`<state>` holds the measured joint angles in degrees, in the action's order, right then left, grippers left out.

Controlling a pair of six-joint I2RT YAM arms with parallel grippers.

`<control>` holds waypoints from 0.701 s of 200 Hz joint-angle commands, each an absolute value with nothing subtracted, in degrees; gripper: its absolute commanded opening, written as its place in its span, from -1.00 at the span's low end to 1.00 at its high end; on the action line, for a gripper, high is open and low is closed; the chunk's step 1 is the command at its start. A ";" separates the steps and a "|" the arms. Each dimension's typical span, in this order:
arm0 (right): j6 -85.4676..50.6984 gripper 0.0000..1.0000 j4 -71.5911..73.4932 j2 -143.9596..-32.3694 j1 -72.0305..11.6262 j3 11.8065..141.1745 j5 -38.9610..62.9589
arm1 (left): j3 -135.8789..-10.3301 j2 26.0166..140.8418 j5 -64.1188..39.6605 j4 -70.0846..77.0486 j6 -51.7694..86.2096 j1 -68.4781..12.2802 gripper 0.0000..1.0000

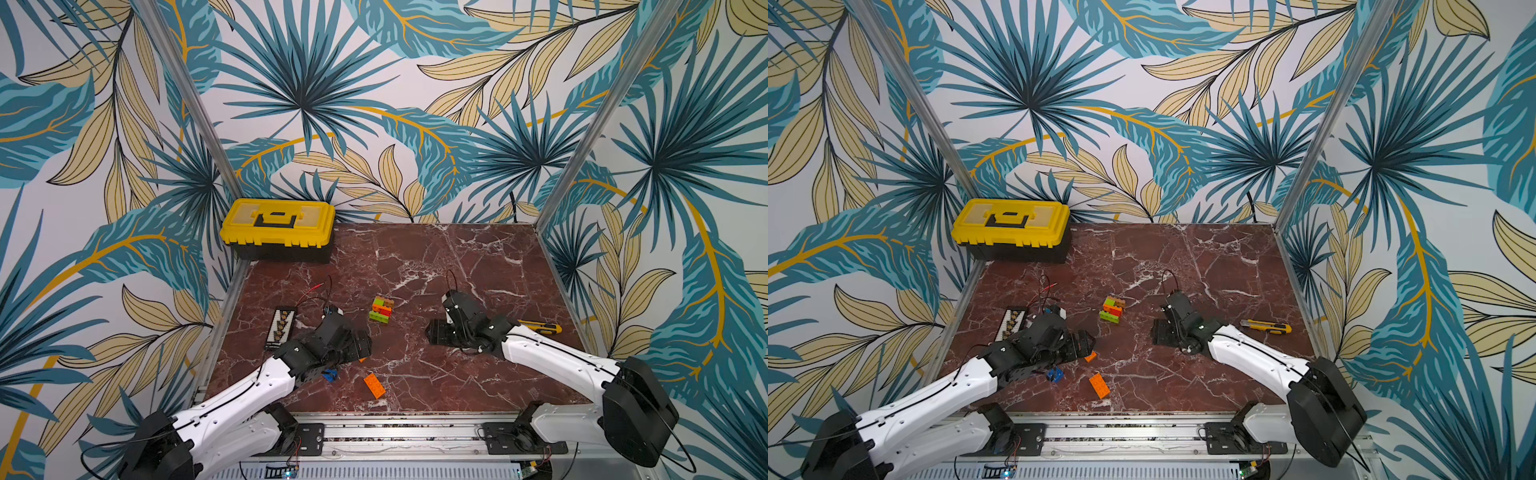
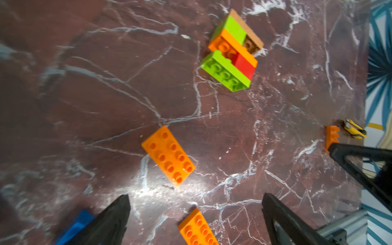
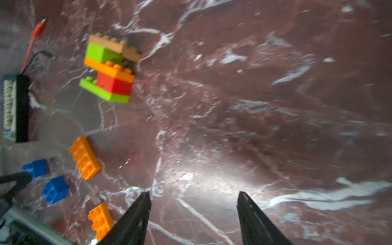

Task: Assemble the number 5 with lego
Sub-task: Adjust the lego brick at the center of the board, then pick up the lego brick from the center of the board.

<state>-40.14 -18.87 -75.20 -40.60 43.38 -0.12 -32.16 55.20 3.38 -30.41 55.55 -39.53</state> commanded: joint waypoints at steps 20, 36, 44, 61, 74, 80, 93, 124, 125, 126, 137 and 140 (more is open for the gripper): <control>-41.85 0.37 -10.44 -80.71 -54.15 44.97 -2.35 | -33.34 49.36 15.76 -45.89 64.38 -39.47 0.99; -39.10 0.41 -9.91 -83.91 -59.58 47.43 -4.18 | -31.94 46.33 18.25 -46.93 66.29 -38.81 0.99; -38.02 0.42 -10.60 -85.64 -61.92 48.90 -5.21 | -31.41 45.10 18.03 -47.01 66.56 -37.86 0.99; -36.23 0.43 -11.71 -88.57 -65.54 51.08 -6.58 | -31.16 43.16 17.49 -47.34 66.56 -36.03 0.99; -34.05 0.44 -12.65 -90.31 -67.95 52.56 -7.88 | -31.45 42.74 17.66 -48.10 66.25 -35.04 0.99; -33.76 0.44 -14.75 -91.10 -68.72 53.16 -8.67 | -31.62 42.70 17.87 -48.45 66.27 -34.62 1.00; -33.01 0.45 -15.76 -92.79 -69.89 53.85 -8.87 | -31.89 42.79 17.67 -48.80 65.86 -33.74 1.00; -30.81 0.45 -20.27 -96.98 -71.68 57.72 -8.34 | -31.93 42.54 17.32 -48.64 65.74 -32.13 1.00; -30.74 0.46 -20.37 -97.09 -71.70 57.82 -8.34 | -31.92 42.49 17.31 -48.62 65.74 -32.11 1.00; -30.71 0.46 -20.43 -97.19 -71.75 57.91 -8.35 | -31.91 42.52 17.31 -48.61 65.79 -32.05 0.99; -30.26 0.46 -20.56 -98.15 -72.11 58.59 -8.06 | -31.84 42.44 17.23 -48.43 65.67 -31.69 0.99; -30.09 0.46 -20.68 -98.43 -72.15 58.80 -8.01 | -31.82 42.45 17.23 -48.43 65.60 -31.65 0.99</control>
